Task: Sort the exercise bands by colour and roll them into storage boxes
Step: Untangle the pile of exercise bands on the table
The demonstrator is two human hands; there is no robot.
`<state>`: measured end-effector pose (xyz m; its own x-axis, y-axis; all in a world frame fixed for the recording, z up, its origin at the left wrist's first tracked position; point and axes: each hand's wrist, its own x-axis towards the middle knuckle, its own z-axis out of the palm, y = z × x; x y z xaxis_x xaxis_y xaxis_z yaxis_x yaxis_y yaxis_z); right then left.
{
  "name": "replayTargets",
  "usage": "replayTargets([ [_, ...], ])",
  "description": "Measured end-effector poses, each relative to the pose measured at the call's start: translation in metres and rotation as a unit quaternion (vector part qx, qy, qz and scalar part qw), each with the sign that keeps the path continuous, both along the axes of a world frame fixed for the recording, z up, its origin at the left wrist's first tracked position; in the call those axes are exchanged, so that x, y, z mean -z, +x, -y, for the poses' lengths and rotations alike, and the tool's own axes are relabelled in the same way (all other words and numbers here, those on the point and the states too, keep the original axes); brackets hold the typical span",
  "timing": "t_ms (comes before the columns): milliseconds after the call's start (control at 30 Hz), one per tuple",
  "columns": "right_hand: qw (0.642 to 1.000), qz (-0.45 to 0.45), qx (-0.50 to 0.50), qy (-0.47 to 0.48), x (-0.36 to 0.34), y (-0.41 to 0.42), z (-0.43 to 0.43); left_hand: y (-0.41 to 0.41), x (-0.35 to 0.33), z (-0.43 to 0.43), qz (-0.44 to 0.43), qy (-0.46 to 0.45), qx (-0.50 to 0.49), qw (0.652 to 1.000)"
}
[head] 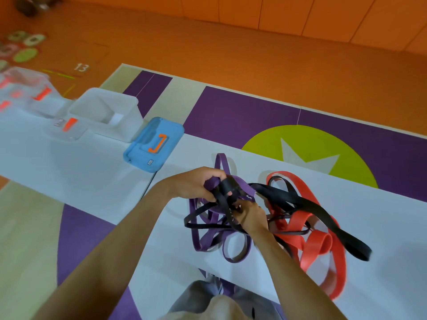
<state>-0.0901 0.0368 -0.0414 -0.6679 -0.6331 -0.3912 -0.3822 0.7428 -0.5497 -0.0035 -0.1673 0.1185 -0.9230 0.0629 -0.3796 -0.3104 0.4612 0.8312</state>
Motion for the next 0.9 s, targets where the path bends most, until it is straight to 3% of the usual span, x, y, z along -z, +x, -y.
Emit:
replayTargets([
  [100, 0.999, -0.035, 0.033, -0.007, -0.008, 0.007, -0.006, 0.005, 0.007, 0.005, -0.007, 0.008, -0.010, 1.000],
  [267, 0.980, 0.015, 0.174, -0.097, -0.019, 0.016, -0.018, 0.008, 0.008, 0.013, 0.010, 0.064, 0.008, 0.998],
  [433, 0.931, 0.035, 0.306, -0.195, -0.048, 0.019, -0.013, -0.002, 0.001, 0.007, 0.061, 0.027, 0.060, 0.996],
  [600, 0.877, 0.150, 0.387, -0.243, -0.057, 0.017, -0.009, -0.017, -0.002, -0.011, 0.031, 0.016, 0.024, 0.999],
  [767, 0.761, 0.280, 0.462, -0.359, -0.068, 0.012, -0.009, -0.029, 0.009, -0.031, -0.006, -0.044, 0.054, 0.998],
  [900, 0.592, 0.398, 0.555, -0.428, -0.076, 0.014, -0.005, -0.035, 0.021, -0.041, -0.054, -0.107, 0.116, 0.986],
])
